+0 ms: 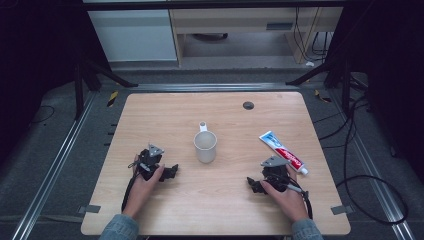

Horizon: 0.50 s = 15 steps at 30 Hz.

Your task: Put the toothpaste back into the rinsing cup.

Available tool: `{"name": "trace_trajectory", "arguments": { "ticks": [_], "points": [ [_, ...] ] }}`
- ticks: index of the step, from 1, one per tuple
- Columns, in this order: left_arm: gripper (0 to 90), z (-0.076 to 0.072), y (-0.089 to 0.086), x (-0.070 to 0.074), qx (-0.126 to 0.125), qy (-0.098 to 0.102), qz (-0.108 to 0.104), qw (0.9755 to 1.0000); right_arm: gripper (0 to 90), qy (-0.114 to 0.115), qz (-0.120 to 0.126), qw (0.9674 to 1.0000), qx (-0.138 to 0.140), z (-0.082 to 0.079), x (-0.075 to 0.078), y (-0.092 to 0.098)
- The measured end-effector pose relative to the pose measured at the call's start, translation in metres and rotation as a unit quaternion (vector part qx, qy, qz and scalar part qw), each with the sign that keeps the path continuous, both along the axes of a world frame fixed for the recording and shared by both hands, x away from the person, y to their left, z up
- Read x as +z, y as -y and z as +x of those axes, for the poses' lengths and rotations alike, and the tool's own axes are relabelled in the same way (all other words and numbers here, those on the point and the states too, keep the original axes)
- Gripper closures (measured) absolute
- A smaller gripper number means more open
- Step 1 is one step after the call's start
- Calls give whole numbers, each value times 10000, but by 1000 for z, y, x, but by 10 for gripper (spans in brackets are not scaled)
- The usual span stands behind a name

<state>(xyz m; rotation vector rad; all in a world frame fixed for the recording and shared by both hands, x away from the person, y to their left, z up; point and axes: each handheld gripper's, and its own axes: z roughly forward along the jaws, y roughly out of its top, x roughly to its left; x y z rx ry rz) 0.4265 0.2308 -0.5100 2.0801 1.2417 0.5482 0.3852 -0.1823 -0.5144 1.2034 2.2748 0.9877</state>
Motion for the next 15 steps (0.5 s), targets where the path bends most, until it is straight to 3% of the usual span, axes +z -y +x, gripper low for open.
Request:
{"name": "trace_trajectory", "arguments": {
  "ticks": [3, 6, 9, 11, 15],
  "points": [
    [0, 0, 0, 0, -2, 1, 4, 10000, 69, -12, 17, 10000, -1, 0, 0, 0],
    [0, 0, 0, 0, -2, 0, 3, 10000, 105, 21, -159, 9999, -16, 0, 8, 6],
    [0, 0, 0, 0, -1, 2, 3, 10000, 127, 96, -272, 9996, -58, -3, 23, 19],
    [0, 0, 0, 0, 5, 4, -12, 10000, 138, 161, -576, 9981, -132, -4, 35, 27],
    [0, 0, 0, 0, 3, 5, -8, 10000, 200, 174, -873, 9959, -141, -7, 62, 39]
  ]
}}
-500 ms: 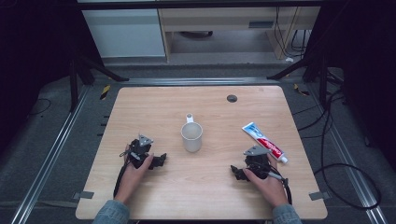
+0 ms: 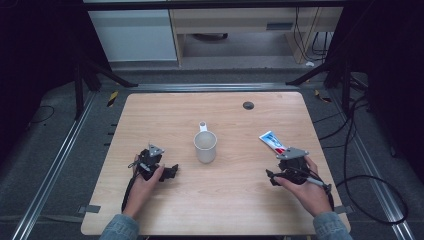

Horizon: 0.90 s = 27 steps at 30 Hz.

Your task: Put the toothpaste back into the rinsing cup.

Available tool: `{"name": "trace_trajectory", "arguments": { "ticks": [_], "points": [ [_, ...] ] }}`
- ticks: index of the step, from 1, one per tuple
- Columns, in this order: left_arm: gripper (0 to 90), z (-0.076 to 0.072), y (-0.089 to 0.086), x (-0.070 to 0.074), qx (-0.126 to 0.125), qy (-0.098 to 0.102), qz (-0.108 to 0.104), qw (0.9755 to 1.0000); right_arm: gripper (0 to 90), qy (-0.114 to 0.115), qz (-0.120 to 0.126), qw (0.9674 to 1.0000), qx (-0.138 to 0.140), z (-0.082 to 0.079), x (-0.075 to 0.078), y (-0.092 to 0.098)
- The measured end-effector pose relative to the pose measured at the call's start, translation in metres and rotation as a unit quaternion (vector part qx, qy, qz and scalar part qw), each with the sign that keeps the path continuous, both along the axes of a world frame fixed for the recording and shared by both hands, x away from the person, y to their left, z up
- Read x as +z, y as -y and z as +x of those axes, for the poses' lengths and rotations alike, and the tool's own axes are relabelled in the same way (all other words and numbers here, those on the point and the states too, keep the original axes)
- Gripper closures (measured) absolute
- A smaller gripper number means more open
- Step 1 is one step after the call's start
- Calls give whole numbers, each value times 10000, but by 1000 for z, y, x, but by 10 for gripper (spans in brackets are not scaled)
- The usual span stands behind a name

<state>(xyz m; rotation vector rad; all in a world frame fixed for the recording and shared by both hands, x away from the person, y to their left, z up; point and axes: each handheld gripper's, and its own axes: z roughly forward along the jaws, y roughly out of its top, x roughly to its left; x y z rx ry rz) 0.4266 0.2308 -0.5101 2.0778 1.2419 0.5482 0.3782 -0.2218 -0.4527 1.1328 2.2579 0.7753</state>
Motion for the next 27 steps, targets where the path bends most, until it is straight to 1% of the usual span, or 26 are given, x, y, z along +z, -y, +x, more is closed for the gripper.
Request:
{"name": "trace_trajectory", "arguments": {
  "ticks": [2, 3, 6, 10, 12, 13, 15, 17, 18, 19, 21, 23, 24, 25, 27],
  "points": [
    [0, 0, 0, 0, 0, -1, 2, 10000, 216, -28, -158, 9999, -19, 1, 12, 5],
    [0, 0, 0, 0, -1, 0, 1, 10000, 234, -58, -198, 9998, -44, 2, 17, 8],
    [0, 0, 0, 0, 0, -1, 0, 10000, 278, -212, -401, 9990, -40, 5, 31, 15],
    [0, 0, 0, 0, 0, -1, -1, 10000, 334, -493, -705, 9963, -14, 14, 48, 20],
    [0, 0, 0, 0, 0, -1, -1, 10000, 358, -586, -850, 9946, -76, 20, 56, 24],
    [0, 0, 0, 0, -1, -1, -1, 10000, 368, -670, -871, 9939, -104, 24, 58, 25],
    [0, 0, 0, 0, 0, -1, -1, 10000, 378, -834, -867, 9927, -130, 32, 61, 28],
    [0, 0, 0, 0, -1, -1, 0, 10000, 388, -984, -957, 9905, -129, 40, 62, 30],
    [0, 0, 0, 0, -1, -1, 0, 10000, 388, -984, -957, 9905, -129, 40, 62, 30],
    [0, 0, 0, 0, 0, -1, -1, 10000, 394, -1112, -987, 9888, -134, 46, 62, 32],
    [0, 0, 0, 0, 0, -2, -1, 10000, 399, -1182, -997, 9878, -159, 53, 63, 33],
    [0, 0, 0, 0, 1, -1, -2, 10000, 403, -1254, -945, 9874, -194, 59, 63, 33],
    [0, 0, 0, 0, 1, -1, -2, 10000, 403, -1254, -945, 9874, -194, 59, 63, 33],
    [0, 0, 0, 0, -6, 0, 2, 10000, 408, -1386, -893, 9861, -201, 66, 62, 33],
    [0, 0, 0, 0, -5, 0, 1, 10000, 410, -1455, -920, 9848, -222, 72, 61, 32]
  ]
}}
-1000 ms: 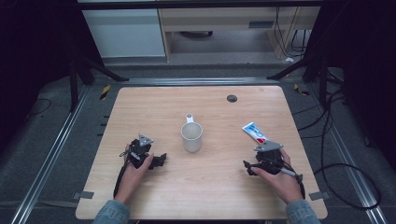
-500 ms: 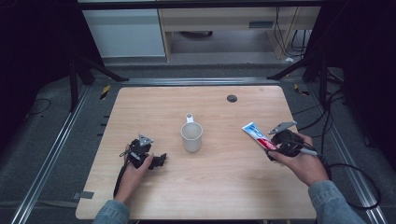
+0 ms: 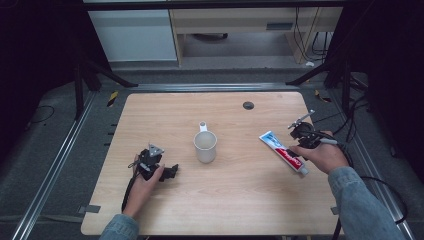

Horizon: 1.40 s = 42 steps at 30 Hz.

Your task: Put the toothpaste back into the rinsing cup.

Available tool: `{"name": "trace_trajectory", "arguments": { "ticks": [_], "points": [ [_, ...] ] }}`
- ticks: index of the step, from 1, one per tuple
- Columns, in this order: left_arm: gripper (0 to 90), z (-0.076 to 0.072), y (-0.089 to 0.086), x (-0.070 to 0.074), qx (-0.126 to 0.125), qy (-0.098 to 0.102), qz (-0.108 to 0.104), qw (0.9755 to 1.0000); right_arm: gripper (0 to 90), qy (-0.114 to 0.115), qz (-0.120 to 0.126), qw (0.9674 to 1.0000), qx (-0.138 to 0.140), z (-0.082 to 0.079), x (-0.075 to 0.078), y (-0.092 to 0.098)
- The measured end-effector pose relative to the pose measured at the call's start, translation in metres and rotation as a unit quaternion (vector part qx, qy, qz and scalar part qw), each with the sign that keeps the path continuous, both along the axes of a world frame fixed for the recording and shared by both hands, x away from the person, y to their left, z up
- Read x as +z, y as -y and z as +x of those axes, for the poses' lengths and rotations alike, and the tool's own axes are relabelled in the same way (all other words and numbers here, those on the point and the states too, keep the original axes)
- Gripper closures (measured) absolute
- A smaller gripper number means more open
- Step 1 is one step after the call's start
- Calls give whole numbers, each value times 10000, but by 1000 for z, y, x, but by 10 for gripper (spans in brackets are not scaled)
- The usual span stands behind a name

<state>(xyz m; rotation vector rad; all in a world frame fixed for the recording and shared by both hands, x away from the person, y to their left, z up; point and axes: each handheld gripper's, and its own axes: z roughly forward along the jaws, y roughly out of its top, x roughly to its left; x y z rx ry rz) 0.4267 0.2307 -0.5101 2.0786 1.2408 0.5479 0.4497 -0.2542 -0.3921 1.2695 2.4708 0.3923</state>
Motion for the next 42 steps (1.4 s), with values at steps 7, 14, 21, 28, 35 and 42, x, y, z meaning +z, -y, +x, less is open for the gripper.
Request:
{"name": "trace_trajectory", "arguments": {
  "ticks": [7, 14, 21, 28, 35, 42],
  "points": [
    [0, 0, 0, 0, -1, 1, -1, 10000, 429, -239, -104, 9996, -76, 21, -9, -5],
    [0, 0, 0, 0, 5, 4, -12, 10000, 452, -499, -178, 9985, -101, 32, -19, -7],
    [0, 1, 0, 0, -1, 5, -10, 10000, 487, -665, -218, 9975, -111, 41, -27, -9],
    [0, 1, 1, 0, -1, 5, -9, 10000, 473, -839, -244, 9961, -124, 50, -38, -13],
    [0, 1, 1, 0, -7, 2, -9, 10000, 462, -1038, -240, 9941, -196, 62, -49, -19],
    [0, 1, 1, 0, -21, -7, -4, 10000, 465, -1188, -258, 9924, -160, 72, -56, -24]
  ]
}}
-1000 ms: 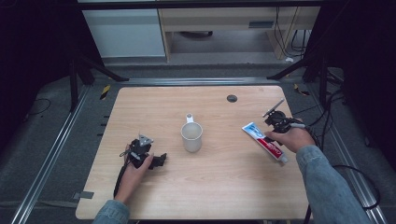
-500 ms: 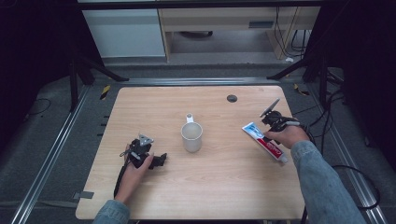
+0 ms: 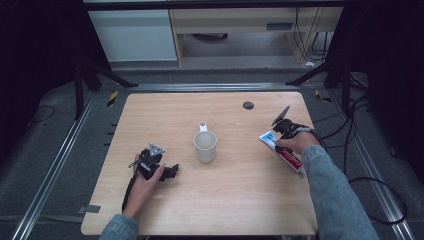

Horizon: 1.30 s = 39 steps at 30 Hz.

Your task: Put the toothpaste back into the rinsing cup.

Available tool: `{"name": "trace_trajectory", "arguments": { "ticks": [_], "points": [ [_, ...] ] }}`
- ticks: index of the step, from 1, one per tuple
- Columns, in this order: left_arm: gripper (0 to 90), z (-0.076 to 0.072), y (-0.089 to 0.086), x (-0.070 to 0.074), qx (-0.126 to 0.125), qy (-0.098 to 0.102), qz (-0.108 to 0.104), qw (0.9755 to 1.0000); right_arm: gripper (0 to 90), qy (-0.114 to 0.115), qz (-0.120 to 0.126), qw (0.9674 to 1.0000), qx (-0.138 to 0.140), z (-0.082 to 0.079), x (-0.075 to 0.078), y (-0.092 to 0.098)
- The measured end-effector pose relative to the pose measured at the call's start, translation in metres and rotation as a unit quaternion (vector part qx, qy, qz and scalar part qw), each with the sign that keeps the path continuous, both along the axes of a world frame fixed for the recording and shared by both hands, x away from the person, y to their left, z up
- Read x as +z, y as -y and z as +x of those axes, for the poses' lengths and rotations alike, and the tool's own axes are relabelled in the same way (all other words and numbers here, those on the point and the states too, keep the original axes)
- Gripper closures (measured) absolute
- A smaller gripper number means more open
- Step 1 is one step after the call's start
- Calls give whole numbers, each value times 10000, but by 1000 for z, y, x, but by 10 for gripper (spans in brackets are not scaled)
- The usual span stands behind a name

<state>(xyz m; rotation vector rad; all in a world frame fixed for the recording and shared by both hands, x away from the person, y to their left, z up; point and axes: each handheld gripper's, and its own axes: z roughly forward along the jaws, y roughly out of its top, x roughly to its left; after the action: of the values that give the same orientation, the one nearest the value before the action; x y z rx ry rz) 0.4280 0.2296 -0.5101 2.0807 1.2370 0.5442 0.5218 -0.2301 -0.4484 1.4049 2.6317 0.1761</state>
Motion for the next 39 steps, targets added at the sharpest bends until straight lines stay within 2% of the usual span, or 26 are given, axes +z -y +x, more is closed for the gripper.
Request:
{"name": "trace_trajectory", "arguments": {
  "ticks": [9, 19, 21, 25, 26, 28, 39],
  "points": [
    [0, 0, 0, 0, -9, 4, 10, 10000, 470, -126, 15, 9999, -87, 7, -5, -2],
    [0, 0, 0, 0, -9, 4, 10, 10000, 478, -260, -14, 9997, -28, 10, -12, -2],
    [0, 0, 0, 0, -12, 4, 12, 10000, 477, -320, 16, 9994, -129, 10, -12, -3],
    [0, 0, 0, 0, -16, 4, 14, 10000, 473, -335, -34, 9994, -65, 11, -14, -2],
    [0, 0, 0, 0, -17, 3, 13, 10000, 473, -272, -32, 9994, 211, 13, -16, 3],
    [0, 0, 0, 0, -17, 3, 14, 10000, 472, -358, -3, 9993, -106, 12, -15, -1],
    [0, 0, 0, 0, -12, 7, 14, 10000, 482, -415, 1, 9991, -60, 13, -17, -1]
  ]
}}
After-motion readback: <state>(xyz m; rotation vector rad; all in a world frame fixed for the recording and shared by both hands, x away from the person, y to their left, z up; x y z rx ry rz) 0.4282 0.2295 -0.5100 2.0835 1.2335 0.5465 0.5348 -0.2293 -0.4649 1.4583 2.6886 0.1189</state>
